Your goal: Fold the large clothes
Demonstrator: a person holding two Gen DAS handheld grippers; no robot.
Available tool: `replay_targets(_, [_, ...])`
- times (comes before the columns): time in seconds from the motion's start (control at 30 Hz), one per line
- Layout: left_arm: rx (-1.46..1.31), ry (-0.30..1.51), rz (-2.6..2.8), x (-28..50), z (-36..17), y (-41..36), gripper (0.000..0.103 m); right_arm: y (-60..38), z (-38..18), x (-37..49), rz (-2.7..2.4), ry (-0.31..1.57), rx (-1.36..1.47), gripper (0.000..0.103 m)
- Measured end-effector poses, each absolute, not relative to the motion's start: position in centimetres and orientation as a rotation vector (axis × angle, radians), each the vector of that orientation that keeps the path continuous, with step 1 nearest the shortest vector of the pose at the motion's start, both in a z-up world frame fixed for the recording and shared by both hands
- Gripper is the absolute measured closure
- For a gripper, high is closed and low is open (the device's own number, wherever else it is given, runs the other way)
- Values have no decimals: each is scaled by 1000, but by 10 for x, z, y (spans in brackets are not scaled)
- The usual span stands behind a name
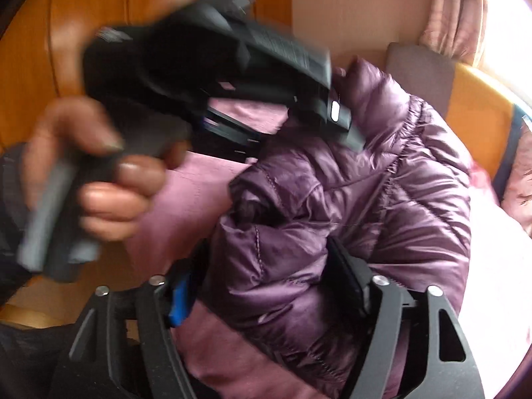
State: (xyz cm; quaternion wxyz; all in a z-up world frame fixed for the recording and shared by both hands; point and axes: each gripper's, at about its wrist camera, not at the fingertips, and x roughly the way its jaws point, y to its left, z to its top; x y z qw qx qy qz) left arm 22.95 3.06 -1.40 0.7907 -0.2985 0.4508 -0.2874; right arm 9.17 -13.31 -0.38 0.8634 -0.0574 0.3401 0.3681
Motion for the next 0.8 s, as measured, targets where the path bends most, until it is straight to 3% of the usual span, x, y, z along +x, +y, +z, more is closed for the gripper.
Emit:
replay_targets(0.17, [-660, 971, -596, 230, -15, 38, 85, -220, 28, 96, 838, 686, 138, 30])
replay_targets(0.23, [-655, 976, -588, 228, -13, 43, 85, -245, 26, 104, 747, 684, 125, 46])
replay_targets(0.33, [-645, 985, -576, 228, -8, 47, 85, -248, 9, 117, 679, 741, 49, 55])
replay_targets(0.5, [-575, 1037, -472, 221, -10, 58, 84, -215, -17, 123, 653, 774, -76, 54])
replay_targets(0.6, [-519, 1076, -334, 216, -29, 69, 70, -193, -34, 116, 609, 760, -161, 54])
replay_targets(0.8, [-490, 1044, -269, 197, -57, 74, 68, -189, -44, 132, 598, 772, -223, 54])
